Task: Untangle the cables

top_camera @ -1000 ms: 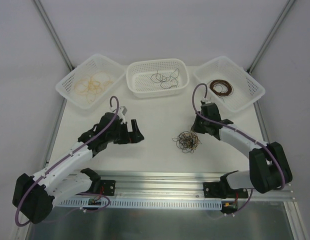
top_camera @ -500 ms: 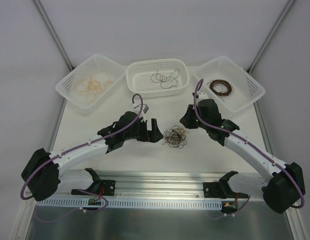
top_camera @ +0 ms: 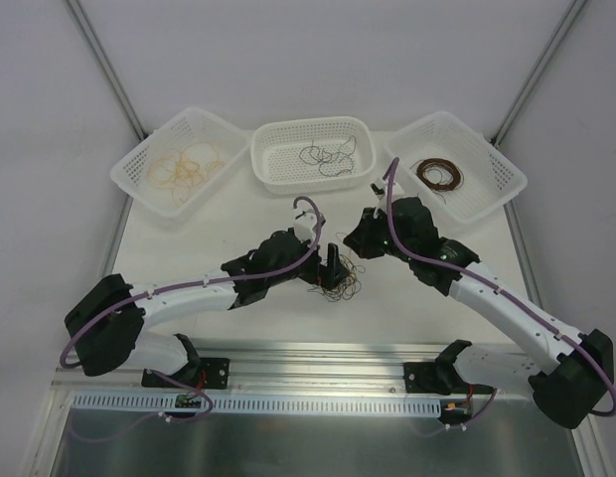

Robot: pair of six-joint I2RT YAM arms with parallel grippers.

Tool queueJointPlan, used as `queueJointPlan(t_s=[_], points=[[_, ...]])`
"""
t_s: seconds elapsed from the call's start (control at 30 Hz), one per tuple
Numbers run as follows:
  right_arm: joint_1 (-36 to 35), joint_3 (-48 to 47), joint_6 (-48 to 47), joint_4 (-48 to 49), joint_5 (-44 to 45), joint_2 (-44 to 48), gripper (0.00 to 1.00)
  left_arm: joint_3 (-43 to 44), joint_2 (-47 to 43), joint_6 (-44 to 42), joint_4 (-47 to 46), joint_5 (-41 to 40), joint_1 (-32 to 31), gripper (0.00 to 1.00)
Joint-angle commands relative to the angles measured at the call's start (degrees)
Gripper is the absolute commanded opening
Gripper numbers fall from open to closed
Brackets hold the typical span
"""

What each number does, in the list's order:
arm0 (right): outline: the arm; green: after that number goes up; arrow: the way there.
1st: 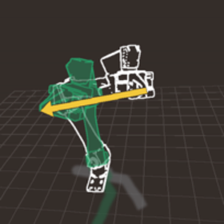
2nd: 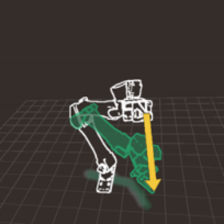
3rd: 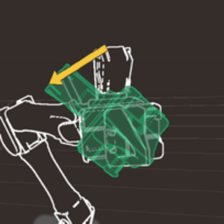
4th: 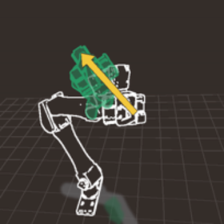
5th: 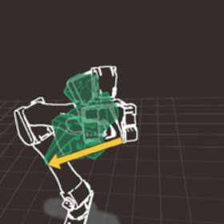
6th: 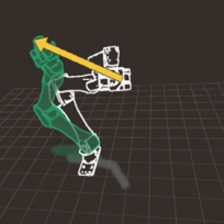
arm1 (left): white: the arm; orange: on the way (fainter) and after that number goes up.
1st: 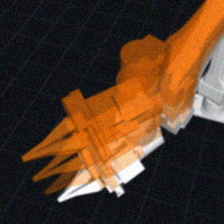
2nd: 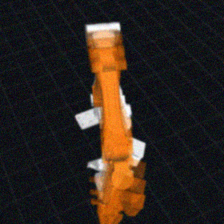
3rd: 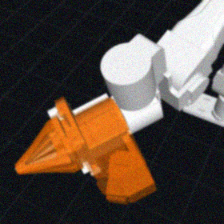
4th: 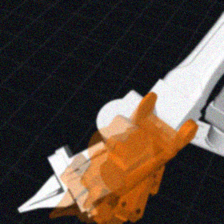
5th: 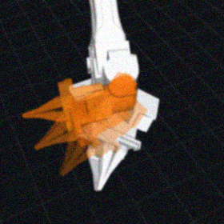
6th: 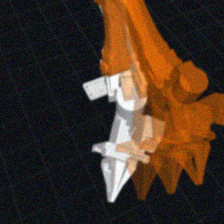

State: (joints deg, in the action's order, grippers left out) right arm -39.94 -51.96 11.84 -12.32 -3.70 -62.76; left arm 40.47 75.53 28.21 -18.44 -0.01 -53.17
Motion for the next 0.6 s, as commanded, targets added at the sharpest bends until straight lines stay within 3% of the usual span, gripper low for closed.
queueJointPlan(t_s=[0.0, 0.3, 0.57], points=[[-1.1, -2.97, 0.73, 0.98, -1.22, 1.41, 0.01, 1.63, 3.56, -5.17, -7.22, -4.03, -1.41, 0.95], [-2.33, -5.6, 0.3, -1.48, -1.48, 3.69, 0.01, 4.0, 14.98, 1.22, -7.14, -12.28, -2.64, 0.8], [-2.24, -11.48, -3.57, -8.94, 1.58, 8.88, 0.01, 7.86, 21.59, 9.32, 4.8, -23.09, -2.56, 0.64]])
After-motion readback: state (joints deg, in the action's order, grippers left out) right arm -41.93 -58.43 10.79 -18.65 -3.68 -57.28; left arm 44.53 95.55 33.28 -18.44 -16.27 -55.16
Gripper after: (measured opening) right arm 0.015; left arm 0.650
